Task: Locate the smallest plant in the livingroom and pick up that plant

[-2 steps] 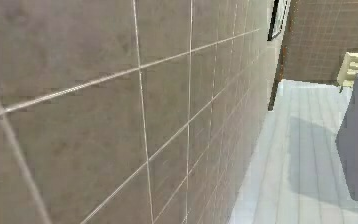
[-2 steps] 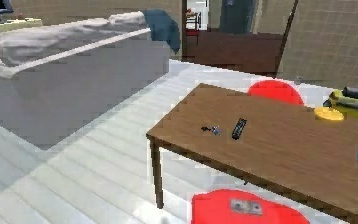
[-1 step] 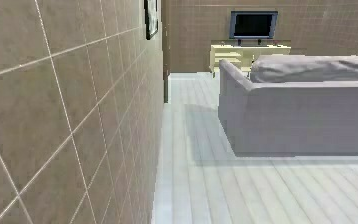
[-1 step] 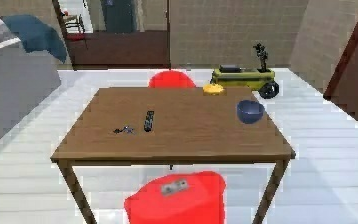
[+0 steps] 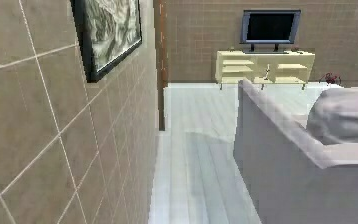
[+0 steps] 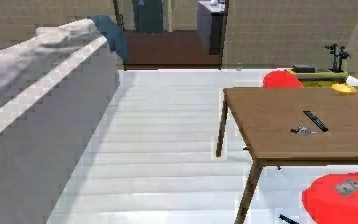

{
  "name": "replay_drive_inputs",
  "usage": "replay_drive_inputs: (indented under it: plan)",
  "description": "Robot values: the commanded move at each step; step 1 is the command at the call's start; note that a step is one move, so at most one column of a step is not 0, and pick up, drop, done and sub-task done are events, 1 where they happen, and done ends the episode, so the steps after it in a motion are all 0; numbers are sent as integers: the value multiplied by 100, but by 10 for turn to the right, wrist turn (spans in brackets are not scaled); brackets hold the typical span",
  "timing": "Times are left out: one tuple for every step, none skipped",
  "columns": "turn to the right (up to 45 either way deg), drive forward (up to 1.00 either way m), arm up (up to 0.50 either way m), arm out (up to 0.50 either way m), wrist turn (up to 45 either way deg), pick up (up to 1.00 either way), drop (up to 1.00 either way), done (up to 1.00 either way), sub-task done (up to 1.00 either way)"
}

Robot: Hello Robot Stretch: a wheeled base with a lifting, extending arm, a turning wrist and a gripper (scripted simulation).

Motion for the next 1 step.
replay_drive_inputs:
  plan:
    - [0,100,0,0,0,0,0,0,0]
